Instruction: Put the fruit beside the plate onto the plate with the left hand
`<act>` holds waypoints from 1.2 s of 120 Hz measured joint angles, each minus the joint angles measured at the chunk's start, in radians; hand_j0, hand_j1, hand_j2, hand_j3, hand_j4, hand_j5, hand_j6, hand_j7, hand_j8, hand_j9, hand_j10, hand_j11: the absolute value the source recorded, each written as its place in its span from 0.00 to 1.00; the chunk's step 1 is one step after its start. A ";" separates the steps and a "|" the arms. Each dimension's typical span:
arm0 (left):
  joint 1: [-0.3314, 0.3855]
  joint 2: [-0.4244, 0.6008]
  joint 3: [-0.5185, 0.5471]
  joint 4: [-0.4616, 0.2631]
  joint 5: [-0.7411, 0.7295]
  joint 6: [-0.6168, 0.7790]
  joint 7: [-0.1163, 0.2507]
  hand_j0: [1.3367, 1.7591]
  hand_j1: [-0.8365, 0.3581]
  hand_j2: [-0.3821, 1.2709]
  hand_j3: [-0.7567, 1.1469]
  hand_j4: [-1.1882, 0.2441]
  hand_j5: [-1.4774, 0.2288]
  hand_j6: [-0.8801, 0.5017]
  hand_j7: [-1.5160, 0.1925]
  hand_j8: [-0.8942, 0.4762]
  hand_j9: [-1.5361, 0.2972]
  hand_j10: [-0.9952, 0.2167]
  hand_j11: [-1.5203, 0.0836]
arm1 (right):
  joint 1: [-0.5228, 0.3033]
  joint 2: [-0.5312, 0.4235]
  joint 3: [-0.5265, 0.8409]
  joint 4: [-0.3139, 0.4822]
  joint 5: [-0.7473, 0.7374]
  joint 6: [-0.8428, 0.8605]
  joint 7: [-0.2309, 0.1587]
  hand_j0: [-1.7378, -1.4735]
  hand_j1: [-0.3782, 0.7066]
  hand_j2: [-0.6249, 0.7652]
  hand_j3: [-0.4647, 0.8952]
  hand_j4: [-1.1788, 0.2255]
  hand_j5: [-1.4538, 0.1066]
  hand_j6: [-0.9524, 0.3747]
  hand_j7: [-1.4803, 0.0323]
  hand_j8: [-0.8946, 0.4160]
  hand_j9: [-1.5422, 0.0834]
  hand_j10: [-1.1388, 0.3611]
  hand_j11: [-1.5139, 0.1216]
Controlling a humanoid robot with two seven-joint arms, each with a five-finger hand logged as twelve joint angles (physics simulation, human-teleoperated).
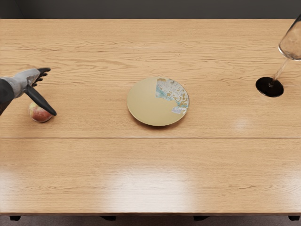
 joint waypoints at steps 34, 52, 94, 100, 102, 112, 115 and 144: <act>0.053 0.039 0.040 -0.101 0.026 0.131 0.001 0.76 0.90 0.24 0.40 0.76 0.79 0.57 0.81 0.58 0.77 0.74 0.87 | 0.000 0.000 0.000 0.000 0.000 0.000 0.000 0.30 0.05 0.45 0.34 0.83 0.91 0.70 0.96 0.67 0.93 0.75 0.91; 0.057 0.023 0.051 -0.104 0.042 0.212 -0.001 0.76 0.86 0.25 0.40 0.74 0.77 0.54 0.79 0.56 0.75 0.71 0.84 | 0.000 0.000 0.000 0.000 0.000 0.000 0.000 0.30 0.05 0.45 0.34 0.83 0.91 0.70 0.96 0.67 0.93 0.75 0.91; 0.111 -0.009 0.047 -0.081 0.071 0.276 -0.018 0.76 0.80 0.26 0.40 0.70 0.72 0.50 0.74 0.51 0.70 0.66 0.80 | 0.000 0.000 0.000 0.000 0.000 0.000 0.000 0.30 0.05 0.45 0.34 0.83 0.91 0.70 0.96 0.67 0.93 0.75 0.91; 0.117 -0.009 0.046 -0.077 0.073 0.280 -0.018 0.76 0.80 0.26 0.40 0.69 0.72 0.50 0.74 0.51 0.70 0.66 0.79 | 0.000 0.000 0.000 0.000 0.000 0.000 0.000 0.30 0.05 0.45 0.34 0.83 0.91 0.70 0.96 0.67 0.93 0.75 0.91; 0.119 -0.009 0.046 -0.076 0.073 0.284 -0.019 0.76 0.80 0.26 0.40 0.69 0.72 0.50 0.74 0.51 0.70 0.66 0.79 | 0.000 0.000 0.000 0.000 0.000 0.000 0.000 0.30 0.05 0.45 0.34 0.83 0.91 0.70 0.96 0.67 0.93 0.75 0.91; 0.133 -0.030 0.045 -0.063 0.074 0.295 -0.027 0.76 0.80 0.26 0.40 0.69 0.72 0.49 0.74 0.51 0.70 0.66 0.79 | 0.000 0.000 0.000 0.000 0.000 0.000 0.000 0.30 0.05 0.45 0.34 0.83 0.91 0.70 0.96 0.67 0.93 0.75 0.91; 0.134 -0.035 0.044 -0.059 0.074 0.297 -0.029 0.76 0.80 0.26 0.40 0.69 0.72 0.49 0.74 0.51 0.70 0.66 0.79 | 0.000 0.000 0.000 0.000 0.000 0.000 0.000 0.30 0.05 0.45 0.34 0.83 0.91 0.70 0.96 0.67 0.93 0.75 0.91; 0.154 -0.046 0.043 -0.041 0.074 0.305 -0.040 0.76 0.78 0.26 0.40 0.68 0.70 0.48 0.72 0.49 0.68 0.64 0.77 | 0.000 0.000 0.000 0.000 0.000 0.000 0.000 0.30 0.05 0.45 0.34 0.83 0.91 0.70 0.96 0.67 0.93 0.75 0.91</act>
